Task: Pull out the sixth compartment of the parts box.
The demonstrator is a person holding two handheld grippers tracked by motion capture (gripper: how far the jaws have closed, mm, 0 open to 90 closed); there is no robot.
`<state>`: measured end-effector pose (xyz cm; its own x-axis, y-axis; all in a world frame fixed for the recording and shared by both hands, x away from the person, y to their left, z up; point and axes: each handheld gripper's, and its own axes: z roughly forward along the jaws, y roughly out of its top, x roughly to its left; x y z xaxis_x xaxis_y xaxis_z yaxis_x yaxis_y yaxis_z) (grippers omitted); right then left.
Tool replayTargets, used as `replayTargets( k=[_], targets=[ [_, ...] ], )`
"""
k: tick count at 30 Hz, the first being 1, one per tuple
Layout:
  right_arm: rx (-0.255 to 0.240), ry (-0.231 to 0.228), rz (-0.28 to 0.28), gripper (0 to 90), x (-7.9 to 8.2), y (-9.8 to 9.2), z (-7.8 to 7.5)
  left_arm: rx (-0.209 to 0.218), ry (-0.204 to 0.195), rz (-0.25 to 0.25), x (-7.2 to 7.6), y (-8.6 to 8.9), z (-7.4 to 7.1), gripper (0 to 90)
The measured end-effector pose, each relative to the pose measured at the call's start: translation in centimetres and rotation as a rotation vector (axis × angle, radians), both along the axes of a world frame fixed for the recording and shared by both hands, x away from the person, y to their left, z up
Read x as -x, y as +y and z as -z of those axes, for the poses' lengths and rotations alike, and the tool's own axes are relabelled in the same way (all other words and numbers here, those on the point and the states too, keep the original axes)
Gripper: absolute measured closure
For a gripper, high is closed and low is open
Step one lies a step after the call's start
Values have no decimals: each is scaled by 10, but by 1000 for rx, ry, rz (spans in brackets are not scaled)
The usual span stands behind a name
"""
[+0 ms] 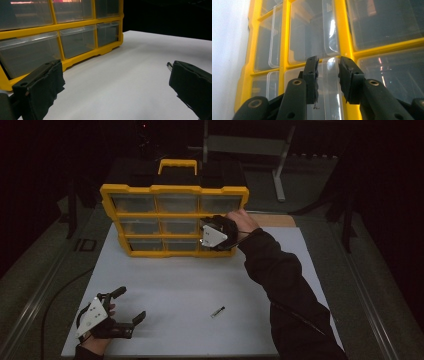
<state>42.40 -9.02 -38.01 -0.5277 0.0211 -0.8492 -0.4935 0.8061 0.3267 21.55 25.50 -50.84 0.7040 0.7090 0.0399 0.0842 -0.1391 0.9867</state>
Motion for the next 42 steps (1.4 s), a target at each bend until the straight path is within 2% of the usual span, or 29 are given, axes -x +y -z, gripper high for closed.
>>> replayTargets(
  k=[4,9,14,19,21,31,36,42],
  targets=[
    [-7,6,6,732,-1,1,1,0,2,1,0,0,0,2],
    [14,19,7,741,-3,2,-2,-9,3,5,0,-1,0,2],
    [48,46,43,750,0,8,-7,-8,6,5,-1,-2,1,2],
    [65,78,25,751,2,6,-12,-11,4,6,-1,-2,1,2],
    [47,113,15,751,3,5,-14,-11,4,6,-1,-2,1,2],
    [51,160,-4,750,12,2,-18,-22,10,8,-1,-4,1,2],
    [62,161,-16,750,18,0,-20,-24,10,8,-1,-4,1,2],
    [61,183,-17,749,25,0,-21,-23,12,4,-1,-4,1,2]
  ],
)
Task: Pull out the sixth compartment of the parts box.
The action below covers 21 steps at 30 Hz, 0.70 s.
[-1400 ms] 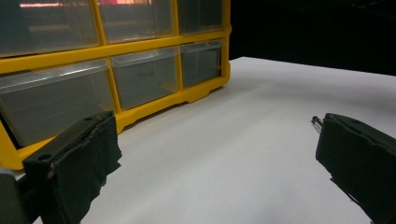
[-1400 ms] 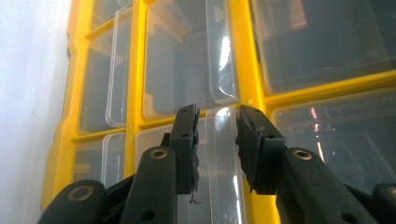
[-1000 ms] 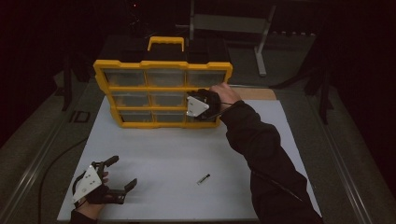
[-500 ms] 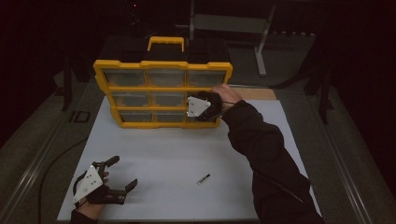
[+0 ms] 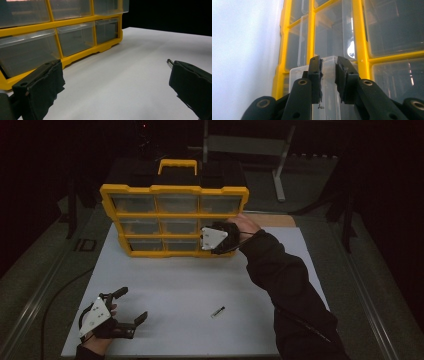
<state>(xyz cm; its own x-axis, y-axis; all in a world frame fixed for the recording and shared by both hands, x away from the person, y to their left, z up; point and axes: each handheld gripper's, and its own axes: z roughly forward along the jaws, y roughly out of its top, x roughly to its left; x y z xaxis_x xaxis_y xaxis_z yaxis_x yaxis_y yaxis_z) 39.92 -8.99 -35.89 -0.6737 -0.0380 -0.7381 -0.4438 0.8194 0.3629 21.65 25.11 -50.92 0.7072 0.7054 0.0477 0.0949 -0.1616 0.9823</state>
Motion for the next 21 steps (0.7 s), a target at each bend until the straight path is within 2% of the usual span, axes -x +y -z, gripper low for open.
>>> replayTargets(
  k=[10,16,21],
  targets=[
    [0,15,-17,748,12,-1,-2,-2,-3,-1,0,0,0,2],
    [7,18,-17,748,15,-2,-3,0,-4,-2,0,0,-1,2],
    [-34,36,-22,747,14,-1,0,-1,-3,-1,0,0,-1,2]
  ],
)
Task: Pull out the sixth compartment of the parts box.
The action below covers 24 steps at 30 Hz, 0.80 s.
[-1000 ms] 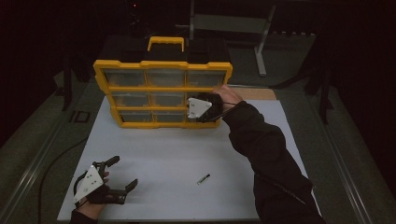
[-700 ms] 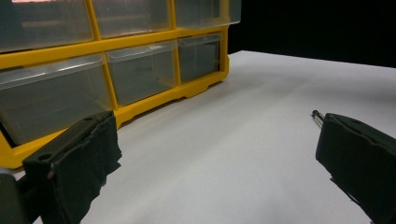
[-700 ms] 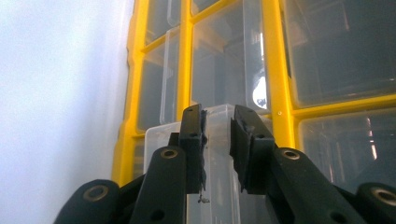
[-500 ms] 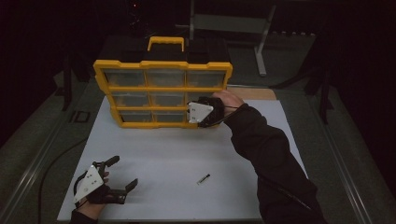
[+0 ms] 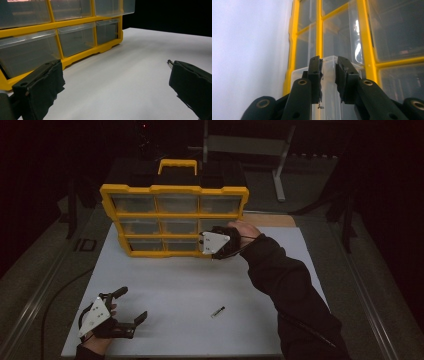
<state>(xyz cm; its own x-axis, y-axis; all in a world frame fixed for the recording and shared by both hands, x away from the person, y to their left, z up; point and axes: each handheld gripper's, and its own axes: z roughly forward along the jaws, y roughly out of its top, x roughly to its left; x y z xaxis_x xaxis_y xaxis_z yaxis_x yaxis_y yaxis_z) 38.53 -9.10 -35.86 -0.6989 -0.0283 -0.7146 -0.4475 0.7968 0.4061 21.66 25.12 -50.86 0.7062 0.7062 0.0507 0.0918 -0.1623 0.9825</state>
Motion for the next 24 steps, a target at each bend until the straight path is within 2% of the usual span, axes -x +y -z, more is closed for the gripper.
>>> replayTargets(
  k=[9,11,15,19,24],
  targets=[
    [-23,22,3,743,5,-5,3,-2,-1,1,0,0,0,2],
    [-36,38,-10,744,7,-5,1,-1,-2,0,0,0,0,2],
    [-47,33,-16,745,12,-4,-3,-1,-1,-1,0,0,0,2],
    [-62,54,-19,743,12,-6,0,-5,-3,0,1,0,0,2],
    [-62,54,-25,741,12,-8,5,-5,-2,0,1,-1,0,2]
  ],
)
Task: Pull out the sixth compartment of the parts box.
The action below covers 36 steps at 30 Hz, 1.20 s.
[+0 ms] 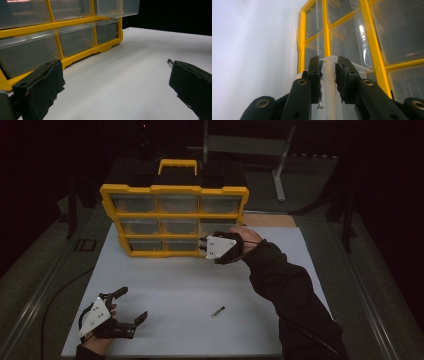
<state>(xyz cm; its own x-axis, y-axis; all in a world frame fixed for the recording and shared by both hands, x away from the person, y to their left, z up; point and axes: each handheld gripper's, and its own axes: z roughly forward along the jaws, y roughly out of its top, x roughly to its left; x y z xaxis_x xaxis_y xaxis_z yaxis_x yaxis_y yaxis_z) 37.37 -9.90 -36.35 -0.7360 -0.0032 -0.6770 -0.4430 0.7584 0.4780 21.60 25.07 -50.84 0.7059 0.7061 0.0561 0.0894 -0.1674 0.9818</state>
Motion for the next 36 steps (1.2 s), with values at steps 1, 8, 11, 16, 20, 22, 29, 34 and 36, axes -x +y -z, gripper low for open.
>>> replayTargets(
  k=[1,8,11,16,20,22,29,34,36],
  targets=[
    [0,-1,-3,741,-1,0,0,0,0,0,0,0,0,2],
    [-4,11,5,736,-2,0,1,-1,1,0,0,0,0,2],
    [-9,7,9,737,-3,1,1,-1,1,0,0,0,0,2],
    [-7,10,7,736,-3,1,1,0,2,1,0,-1,0,2],
    [-5,9,1,736,-4,1,1,0,2,1,0,0,0,2],
    [-1,6,-6,736,-4,0,1,1,1,1,0,0,0,2],
    [-1,16,-8,736,-5,0,1,-1,2,2,0,0,0,2],
    [7,8,-20,736,-6,-1,0,0,2,2,0,0,0,2],
    [11,9,-25,737,-6,-2,0,0,3,2,0,0,0,2]
  ],
)
